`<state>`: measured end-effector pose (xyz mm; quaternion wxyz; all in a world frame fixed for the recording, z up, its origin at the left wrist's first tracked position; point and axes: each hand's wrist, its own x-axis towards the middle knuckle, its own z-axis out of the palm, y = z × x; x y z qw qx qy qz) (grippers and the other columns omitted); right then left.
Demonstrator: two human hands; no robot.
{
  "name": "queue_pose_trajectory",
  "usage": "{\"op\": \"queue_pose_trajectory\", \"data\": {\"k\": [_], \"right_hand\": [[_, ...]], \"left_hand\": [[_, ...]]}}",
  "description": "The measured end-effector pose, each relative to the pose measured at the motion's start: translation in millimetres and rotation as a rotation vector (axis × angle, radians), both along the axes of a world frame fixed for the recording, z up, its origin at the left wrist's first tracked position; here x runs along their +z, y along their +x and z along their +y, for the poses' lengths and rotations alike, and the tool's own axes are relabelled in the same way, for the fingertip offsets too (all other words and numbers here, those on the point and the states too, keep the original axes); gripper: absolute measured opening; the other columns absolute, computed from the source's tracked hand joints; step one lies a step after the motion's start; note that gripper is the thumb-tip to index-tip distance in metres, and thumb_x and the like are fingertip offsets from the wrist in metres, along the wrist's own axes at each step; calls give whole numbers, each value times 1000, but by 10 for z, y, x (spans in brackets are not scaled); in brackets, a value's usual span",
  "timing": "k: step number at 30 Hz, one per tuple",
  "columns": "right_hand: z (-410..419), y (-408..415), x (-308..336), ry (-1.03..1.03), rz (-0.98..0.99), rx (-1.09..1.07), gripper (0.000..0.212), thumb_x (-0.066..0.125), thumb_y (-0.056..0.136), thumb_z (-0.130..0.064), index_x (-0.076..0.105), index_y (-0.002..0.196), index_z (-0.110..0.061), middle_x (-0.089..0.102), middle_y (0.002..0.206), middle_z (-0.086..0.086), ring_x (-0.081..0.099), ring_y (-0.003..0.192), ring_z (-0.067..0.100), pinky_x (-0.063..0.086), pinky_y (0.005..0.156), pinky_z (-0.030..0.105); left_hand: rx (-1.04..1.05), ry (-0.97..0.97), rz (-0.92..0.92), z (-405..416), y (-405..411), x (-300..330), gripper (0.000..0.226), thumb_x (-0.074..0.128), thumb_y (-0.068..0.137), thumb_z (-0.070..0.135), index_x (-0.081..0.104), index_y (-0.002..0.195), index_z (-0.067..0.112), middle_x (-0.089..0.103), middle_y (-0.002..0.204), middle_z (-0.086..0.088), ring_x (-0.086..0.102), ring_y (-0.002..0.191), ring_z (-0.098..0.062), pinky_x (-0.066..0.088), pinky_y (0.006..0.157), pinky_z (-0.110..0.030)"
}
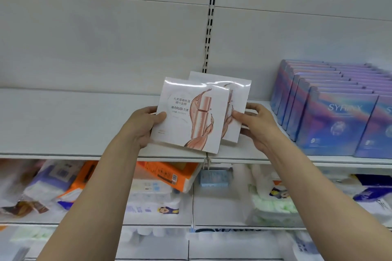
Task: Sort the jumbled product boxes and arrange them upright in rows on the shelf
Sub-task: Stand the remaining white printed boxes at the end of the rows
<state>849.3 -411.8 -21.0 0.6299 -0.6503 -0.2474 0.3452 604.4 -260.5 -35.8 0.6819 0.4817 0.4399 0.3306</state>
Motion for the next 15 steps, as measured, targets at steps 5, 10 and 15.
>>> {"op": "queue_pose_trajectory", "data": {"k": [5,10,15], "right_hand": [[-422,175,305,151,-110,-70,41,73,86,-7,51,118,-20,72,106,5,74,85,17,61,68,32],[-1115,559,715,324,-123,-105,48,71,86,-2,50,129,-9,69,111,10,72,92,22,60,70,35],[-2070,1172,885,356,-148,-171,47,71,86,-2,52,127,-12,68,117,12,71,101,24,60,79,43]], "left_hand": [[93,239,-159,-487,77,223,30,64,89,3,62,118,12,75,101,-4,72,91,-19,58,68,-27],[121,367,-293,-1143,448,556,35,60,92,3,56,127,6,72,112,-6,69,103,-19,57,85,-30],[54,443,-383,-1930,1122,778,35,59,92,1,56,126,6,69,116,-10,64,113,-25,52,97,-36]]}}
